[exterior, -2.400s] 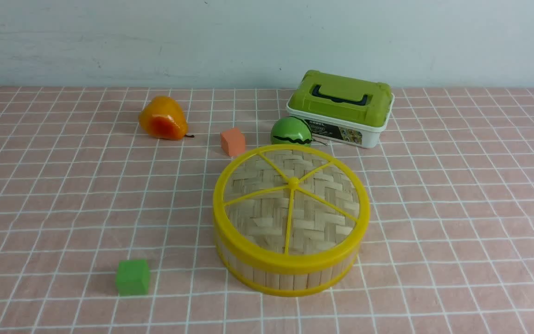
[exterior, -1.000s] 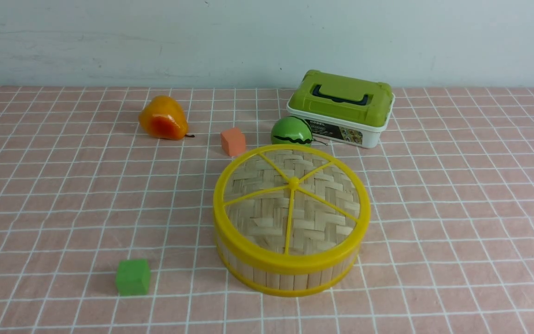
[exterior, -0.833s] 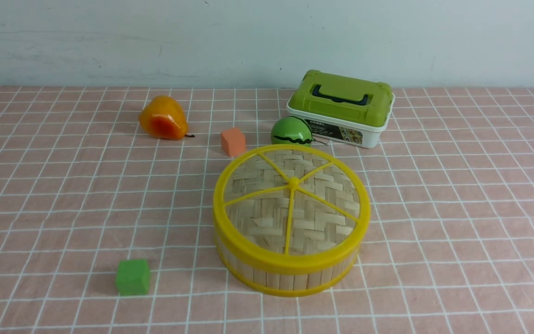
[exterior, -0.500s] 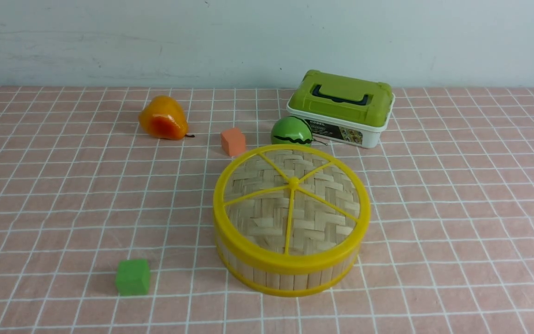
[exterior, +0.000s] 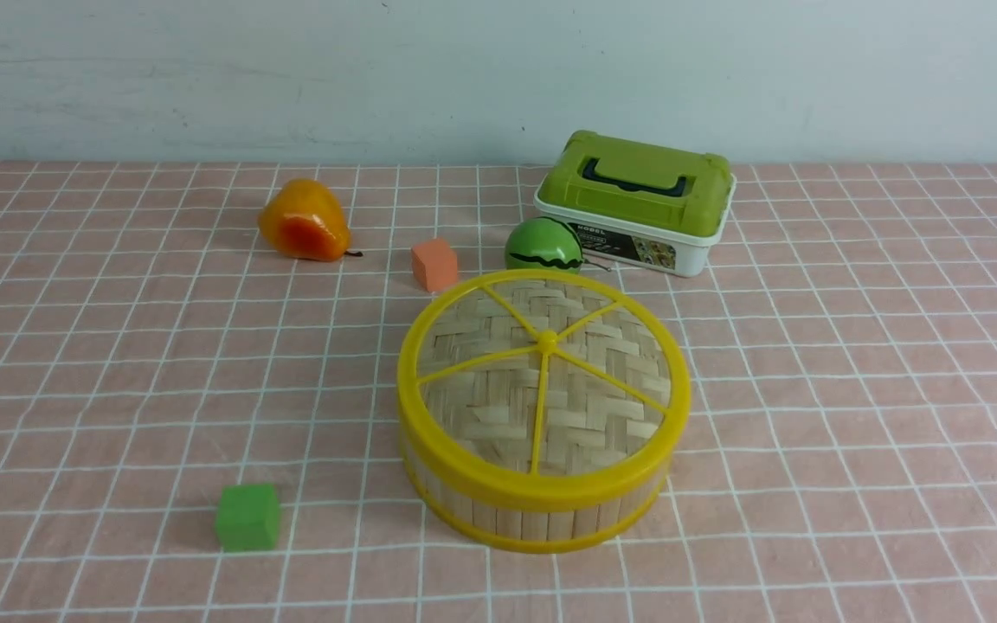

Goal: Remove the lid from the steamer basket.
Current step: Use the right arm to lift the lid of the steamer

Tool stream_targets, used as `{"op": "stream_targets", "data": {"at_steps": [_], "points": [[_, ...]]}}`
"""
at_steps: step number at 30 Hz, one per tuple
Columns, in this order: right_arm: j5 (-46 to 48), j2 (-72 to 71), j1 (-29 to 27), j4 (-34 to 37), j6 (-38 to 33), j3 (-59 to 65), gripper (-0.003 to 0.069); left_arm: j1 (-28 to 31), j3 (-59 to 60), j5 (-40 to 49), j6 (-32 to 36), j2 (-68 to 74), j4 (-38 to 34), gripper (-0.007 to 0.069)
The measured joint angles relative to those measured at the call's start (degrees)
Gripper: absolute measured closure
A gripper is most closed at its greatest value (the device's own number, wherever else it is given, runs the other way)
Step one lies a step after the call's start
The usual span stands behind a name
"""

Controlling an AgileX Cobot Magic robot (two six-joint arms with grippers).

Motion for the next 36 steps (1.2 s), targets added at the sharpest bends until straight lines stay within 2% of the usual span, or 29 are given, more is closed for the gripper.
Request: {"op": "stream_targets", "data": {"at_steps": [2,4,6,10,11,12,15,18,21,23,25,26,29,31,33,36], "points": [[5.0,4.86,0.0,-2.19,-2.0,-5.43,0.068,0.0,0.0,0.0,0.0,0.0,0.0,0.0385],[14.07,17.57,0.2,-4.19,-6.9,-16.09,0.068,0.0,0.0,0.0,0.0,0.0,0.0,0.0385],[17.96,24.76,1.46,-3.93,-8.81,-22.31,0.0676,0.0,0.0,0.0,0.0,0.0,0.0,0.0385],[21.51,35.81,6.56,-3.01,-11.88,-30.74,0.0666,0.0,0.0,0.0,0.0,0.0,0.0,0.0385],[22.98,42.24,10.97,-3.66,-12.65,-35.3,0.0662,0.0,0.0,0.0,0.0,0.0,0.0,0.0385],[23.14,42.96,11.49,-3.88,-12.65,-35.81,0.0662,0.0,0.0,0.0,0.0,0.0,0.0,0.0385],[25.16,53.15,18.61,-8.05,-11.11,-43.48,0.0659,0.0,0.0,0.0,0.0,0.0,0.0,0.0385],[26.65,66.25,25.36,-14.72,-5.92,-55.14,0.0644,0.0,0.0,0.0,0.0,0.0,0.0,0.0385],[26.8,75.68,28.0,-17.03,-2.79,-64.7,0.0614,0.0,0.0,0.0,0.0,0.0,0.0,0.0385],[26.8,80.41,28.78,-17.15,-1.85,-69.7,0.0578,0.0,0.0,0.0,0.0,0.0,0.0,0.0385],[26.8,88.26,29.67,-16.38,-0.37,-78.22,0.0491,0.0,0.0,0.0,0.0,0.0,0.0,0.0385],[26.8,88.82,29.73,-16.27,-0.23,-78.82,0.0473,0.0,0.0,0.0,0.0,0.0,0.0,0.0385],[26.8,96.7,30.24,-14.41,1.75,-87.08,0.0295,0.0,0.0,0.0,0.0,0.0,0.0,0.0385],[26.74,98.75,30.31,-13.12,1.88,-88.37,0.0211,0.0,0.0,0.0,0.0,0.0,0.0,0.0385],[26.86,100.04,30.3,-12.91,2.11,-88.66,0.0162,0.0,0.0,0.0,0.0,0.0,0.0,0.0385],[26.86,101.16,30.3,-12.84,2.84,-88.77,0.0135,0.0,0.0,0.0,0.0,0.0,0.0,0.0385]]}}
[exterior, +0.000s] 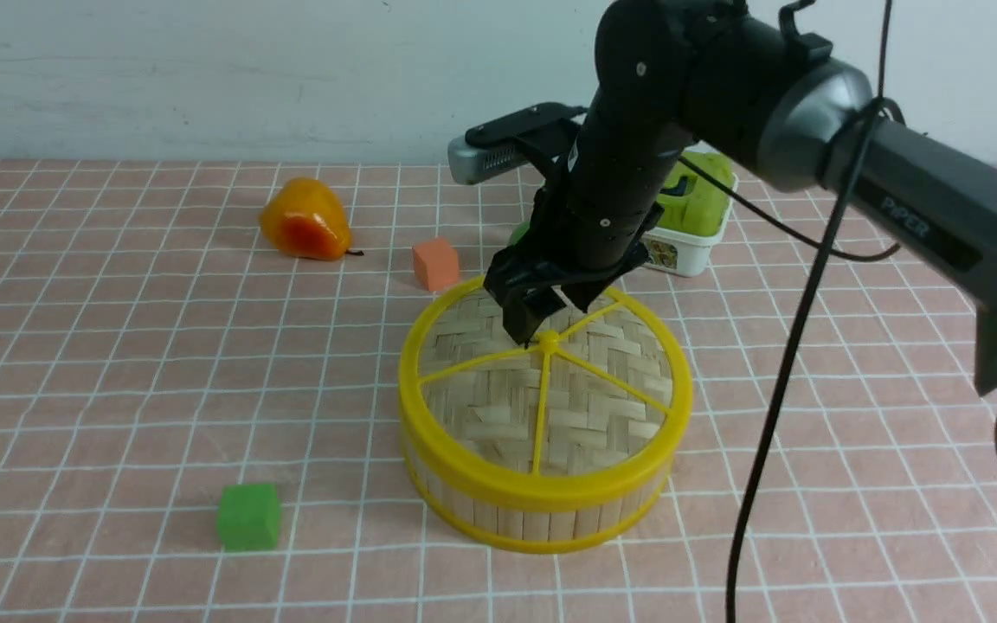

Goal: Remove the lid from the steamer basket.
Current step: Use the right arm to lift the lid of the steamer

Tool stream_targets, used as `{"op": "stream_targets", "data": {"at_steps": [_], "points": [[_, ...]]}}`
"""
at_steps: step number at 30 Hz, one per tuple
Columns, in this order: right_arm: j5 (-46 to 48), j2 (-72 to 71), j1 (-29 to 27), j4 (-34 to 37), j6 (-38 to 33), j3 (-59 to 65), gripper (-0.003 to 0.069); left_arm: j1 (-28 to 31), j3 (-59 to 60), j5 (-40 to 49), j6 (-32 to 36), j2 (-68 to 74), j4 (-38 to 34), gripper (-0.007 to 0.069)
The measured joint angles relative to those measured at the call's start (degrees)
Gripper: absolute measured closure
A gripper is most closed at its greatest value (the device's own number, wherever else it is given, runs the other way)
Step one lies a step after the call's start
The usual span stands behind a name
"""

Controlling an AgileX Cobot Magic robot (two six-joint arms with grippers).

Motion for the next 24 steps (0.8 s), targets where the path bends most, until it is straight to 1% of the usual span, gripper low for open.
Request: {"op": "stream_targets", "data": {"at_steps": [4,8,9,10,11,13,14,16,17,18,19,20,24], "points": [[0.0,0.21,0.0,0.0,0.27,-0.13,0.0153,0.0,0.0,0.0,0.0,0.0,0.0,0.0385],[-0.05,0.21,0.0,0.76,0.6,0.89,0.0262,0.0,0.0,0.0,0.0,0.0,0.0,0.0385],[-0.05,0.21,0.0,0.81,0.6,0.89,0.0267,0.0,0.0,0.0,0.0,0.0,0.0,0.0385],[-0.12,0.21,0.0,1.02,0.6,2.33,0.0314,0.0,0.0,0.0,0.0,0.0,0.0,0.0385],[-0.12,0.21,0.0,1.02,0.6,2.73,0.0314,0.0,0.0,0.0,0.0,0.0,0.0,0.0385],[-0.9,-0.46,0.0,1.29,0.6,4.34,0.0399,0.0,0.0,0.0,0.0,0.0,0.0,0.0385],[-0.9,-0.5,0.0,1.29,0.6,4.42,0.0399,0.0,0.0,0.0,0.0,0.0,0.0,0.0385],[-0.97,-0.88,0.0,1.4,0.39,4.87,0.0475,0.0,0.0,0.0,0.0,0.0,0.0,0.0385],[-1.01,-1.29,0.0,1.23,0.18,5.0,0.0528,0.0,0.0,0.0,0.0,0.0,0.0,0.0385],[-1.01,-1.41,0.0,1.16,0.12,5.09,0.0536,0.0,0.0,0.0,0.0,0.0,0.0,0.0385],[-1.08,-1.68,0.0,1.04,0.02,5.21,0.0568,0.0,0.0,0.0,0.0,0.0,0.0,0.0385],[-0.96,-2.38,0.0,0.3,-0.09,5.48,0.058,0.0,0.0,0.0,0.0,0.0,0.0,0.0385],[0.13,-7.79,0.0,-4.27,-0.2,5.88,0.0578,0.0,0.0,0.0,0.0,0.0,0.0,0.0385]]}}
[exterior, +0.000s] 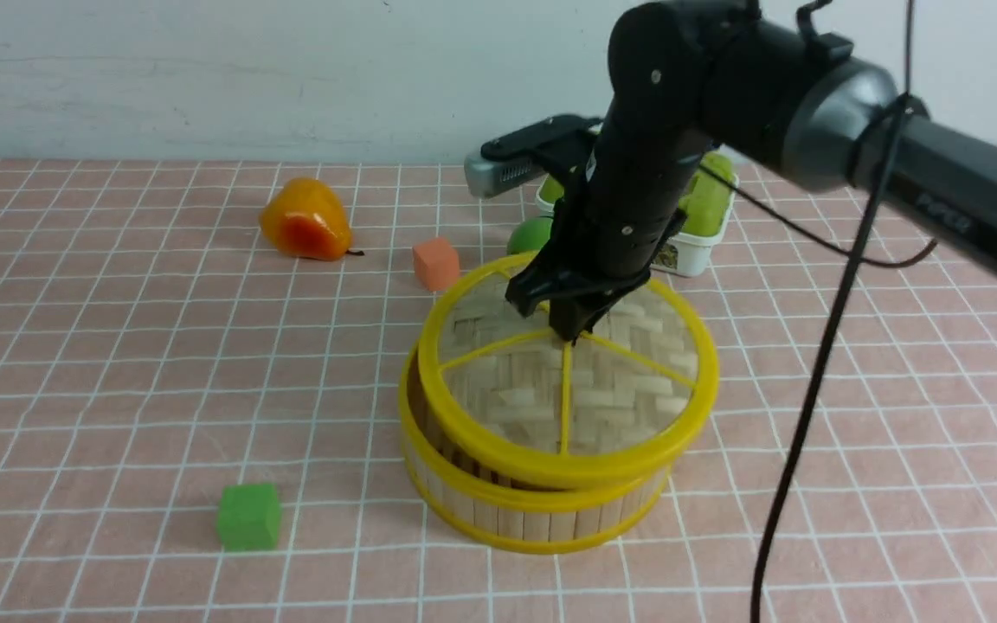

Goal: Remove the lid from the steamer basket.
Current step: Use the right arm to place the steamer lid on the table

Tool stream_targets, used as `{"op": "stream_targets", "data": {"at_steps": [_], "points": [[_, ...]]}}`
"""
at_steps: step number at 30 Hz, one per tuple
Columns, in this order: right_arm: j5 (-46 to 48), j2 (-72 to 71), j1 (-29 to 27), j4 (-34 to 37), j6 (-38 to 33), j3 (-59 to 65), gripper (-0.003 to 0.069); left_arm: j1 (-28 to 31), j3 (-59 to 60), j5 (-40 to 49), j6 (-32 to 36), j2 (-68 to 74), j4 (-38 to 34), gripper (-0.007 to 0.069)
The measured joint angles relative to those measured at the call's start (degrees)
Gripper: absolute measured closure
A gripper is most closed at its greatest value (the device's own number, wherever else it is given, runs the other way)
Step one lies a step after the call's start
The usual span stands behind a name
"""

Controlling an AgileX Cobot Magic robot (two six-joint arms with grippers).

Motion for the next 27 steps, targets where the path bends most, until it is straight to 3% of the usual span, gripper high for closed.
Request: {"op": "stream_targets", "data": {"at_steps": [6,13,20,27], "points": [[-0.2,-13.87,-2.54,-5.37,0.42,3.69,0.0578,0.0,0.0,0.0,0.0,0.0,0.0,0.0385],[-2.34,-30.37,-16.37,-6.27,0.82,31.42,0.0578,0.0,0.0,0.0,0.0,0.0,0.0,0.0385],[-18.2,-29.38,-25.15,-0.61,0.82,48.21,0.0578,0.0,0.0,0.0,0.0,0.0,0.0,0.0385],[-29.66,-22.09,-25.71,0.08,0.82,49.48,0.0578,0.0,0.0,0.0,0.0,0.0,0.0,0.0385]]}}
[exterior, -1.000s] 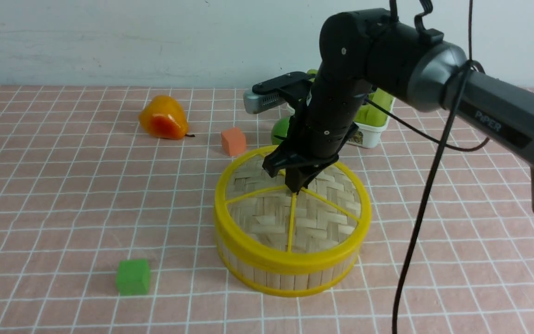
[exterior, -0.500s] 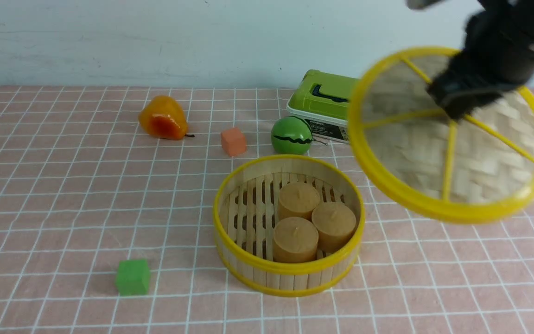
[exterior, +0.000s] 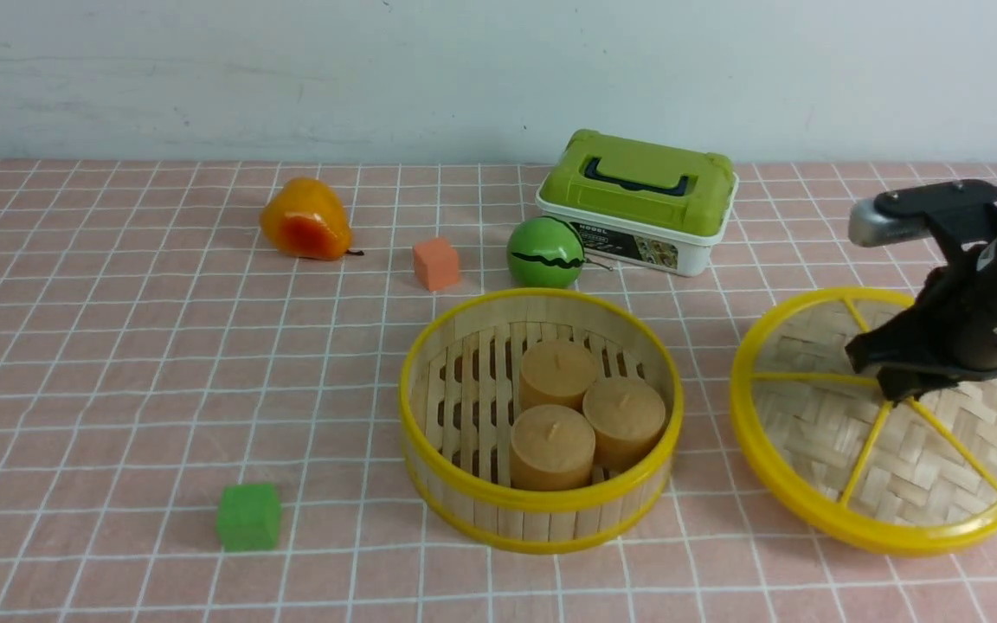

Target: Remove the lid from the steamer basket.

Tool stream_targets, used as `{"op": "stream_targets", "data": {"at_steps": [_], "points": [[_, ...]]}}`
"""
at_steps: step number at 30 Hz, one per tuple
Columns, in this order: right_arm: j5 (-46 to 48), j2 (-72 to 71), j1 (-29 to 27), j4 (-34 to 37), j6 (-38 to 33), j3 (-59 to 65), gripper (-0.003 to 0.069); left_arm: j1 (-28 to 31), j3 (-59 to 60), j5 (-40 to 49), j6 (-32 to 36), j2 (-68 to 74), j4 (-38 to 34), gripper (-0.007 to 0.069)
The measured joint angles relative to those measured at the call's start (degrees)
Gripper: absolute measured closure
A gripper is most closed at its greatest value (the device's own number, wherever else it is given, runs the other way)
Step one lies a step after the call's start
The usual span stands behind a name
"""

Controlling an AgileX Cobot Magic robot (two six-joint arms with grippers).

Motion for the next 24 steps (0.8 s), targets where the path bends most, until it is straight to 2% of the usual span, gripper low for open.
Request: {"op": "stream_targets", "data": {"at_steps": [6,9,10,12,14,16,18,21,22,24], "points": [[-1.89,6.08,0.0,0.68,0.02,-0.69,0.056,0.0,0.0,0.0,0.0,0.0,0.0,0.0385],[-2.44,6.63,0.0,1.84,0.02,-0.86,0.0468,0.0,0.0,0.0,0.0,0.0,0.0,0.0385],[-2.11,6.48,0.0,2.61,0.02,-1.44,0.0409,0.0,0.0,0.0,0.0,0.0,0.0,0.0385],[-1.53,6.17,0.0,3.33,-0.04,-1.95,0.0377,0.0,0.0,0.0,0.0,0.0,0.0,0.0385],[1.05,2.93,0.0,5.52,-2.22,-2.6,0.0295,0.0,0.0,0.0,0.0,0.0,0.0,0.0385],[2.79,-1.64,0.0,7.88,-4.81,-2.6,0.0272,0.0,0.0,0.0,0.0,0.0,0.0,0.0385],[3.44,-9.36,0.0,10.33,-7.45,-1.82,0.0277,0.0,0.0,0.0,0.0,0.0,0.0,0.0385],[3.64,-19.81,0.0,11.93,-9.68,1.25,0.034,0.0,0.0,0.0,0.0,0.0,0.0,0.0385],[3.65,-22.99,0.0,12.35,-9.98,2.56,0.0369,0.0,0.0,0.0,0.0,0.0,0.0,0.0385],[3.72,-32.24,0.0,12.54,-10.84,6.92,0.0475,0.0,0.0,0.0,0.0,0.0,0.0,0.0385]]}}
